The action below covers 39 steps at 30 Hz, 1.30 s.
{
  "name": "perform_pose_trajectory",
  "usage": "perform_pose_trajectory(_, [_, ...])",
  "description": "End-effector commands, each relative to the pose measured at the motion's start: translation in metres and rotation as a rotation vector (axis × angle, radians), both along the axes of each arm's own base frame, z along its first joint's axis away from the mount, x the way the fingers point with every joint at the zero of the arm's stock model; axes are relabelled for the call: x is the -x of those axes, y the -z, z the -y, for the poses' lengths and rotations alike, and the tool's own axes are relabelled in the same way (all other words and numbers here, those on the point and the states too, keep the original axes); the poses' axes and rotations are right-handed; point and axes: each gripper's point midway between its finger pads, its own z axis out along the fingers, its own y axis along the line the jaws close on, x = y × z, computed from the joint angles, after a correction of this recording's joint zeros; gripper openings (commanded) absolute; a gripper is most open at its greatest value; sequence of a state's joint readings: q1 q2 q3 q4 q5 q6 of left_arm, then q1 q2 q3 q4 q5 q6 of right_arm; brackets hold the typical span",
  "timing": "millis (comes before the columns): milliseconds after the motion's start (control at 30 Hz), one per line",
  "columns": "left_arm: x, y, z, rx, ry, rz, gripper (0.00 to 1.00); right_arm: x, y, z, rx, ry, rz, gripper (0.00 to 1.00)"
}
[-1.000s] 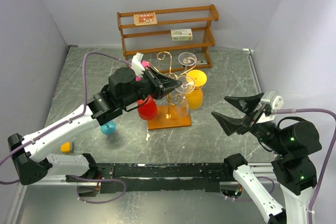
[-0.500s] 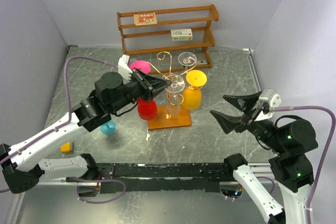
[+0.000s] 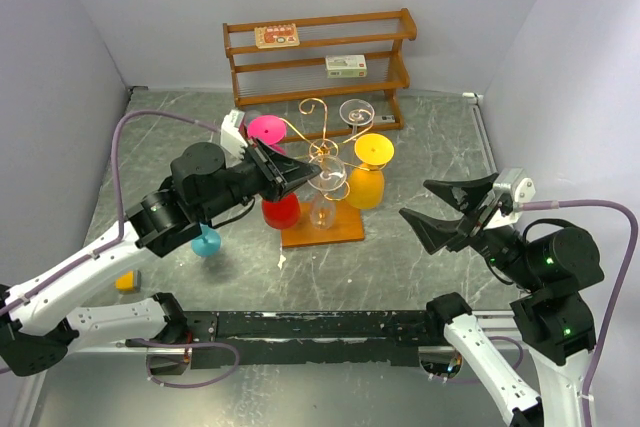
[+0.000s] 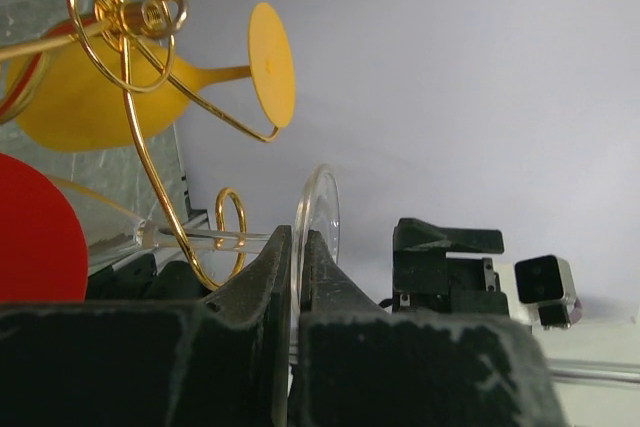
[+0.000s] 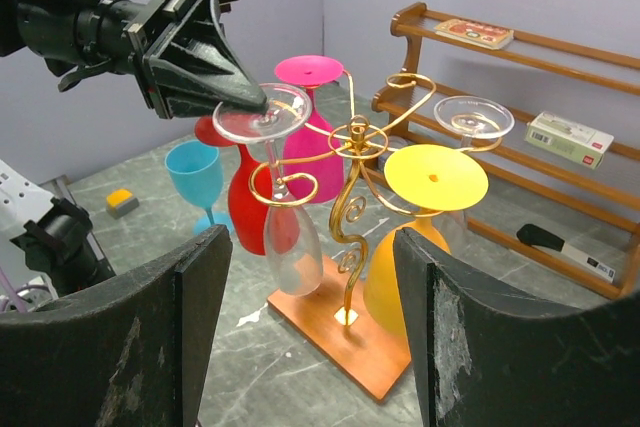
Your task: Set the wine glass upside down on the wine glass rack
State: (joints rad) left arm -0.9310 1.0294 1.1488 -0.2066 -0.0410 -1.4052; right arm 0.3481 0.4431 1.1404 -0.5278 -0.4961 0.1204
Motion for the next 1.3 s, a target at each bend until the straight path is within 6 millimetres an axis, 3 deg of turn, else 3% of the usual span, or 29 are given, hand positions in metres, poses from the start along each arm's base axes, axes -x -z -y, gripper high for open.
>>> perform_pose_trajectory(0, [0.016, -0.008, 0.008, 0.015, 0.112, 0.046, 0.07, -0.003, -0.005, 0.001, -0.02, 0.017, 0.008, 0.66])
perform_pose_trajectory(267, [0.025, -0.015, 0.021, 0.031, 0.2, 0.079, 0.07, -0.005, -0.002, 0.002, -0.025, 0.028, -0.007, 0.66])
perform_pose_trajectory(400, [0.023, -0.013, 0.027, 0.014, 0.213, 0.087, 0.07, -0.005, -0.002, 0.003, -0.025, 0.031, -0.005, 0.66])
perform_pose_trajectory(600, [0.014, -0.025, 0.036, -0.024, 0.213, 0.212, 0.07, -0.005, -0.002, 0.003, -0.025, 0.033, -0.008, 0.66])
perform_pose_trajectory(1067, [-0.012, -0.007, 0.036, -0.228, 0.14, 0.325, 0.09, -0.008, -0.001, 0.003, -0.025, 0.034, -0.004, 0.67])
perform_pose_trajectory(1267, [-0.019, 0.003, 0.03, -0.291, 0.105, 0.314, 0.17, -0.009, 0.0, 0.001, -0.025, 0.032, -0.009, 0.67])
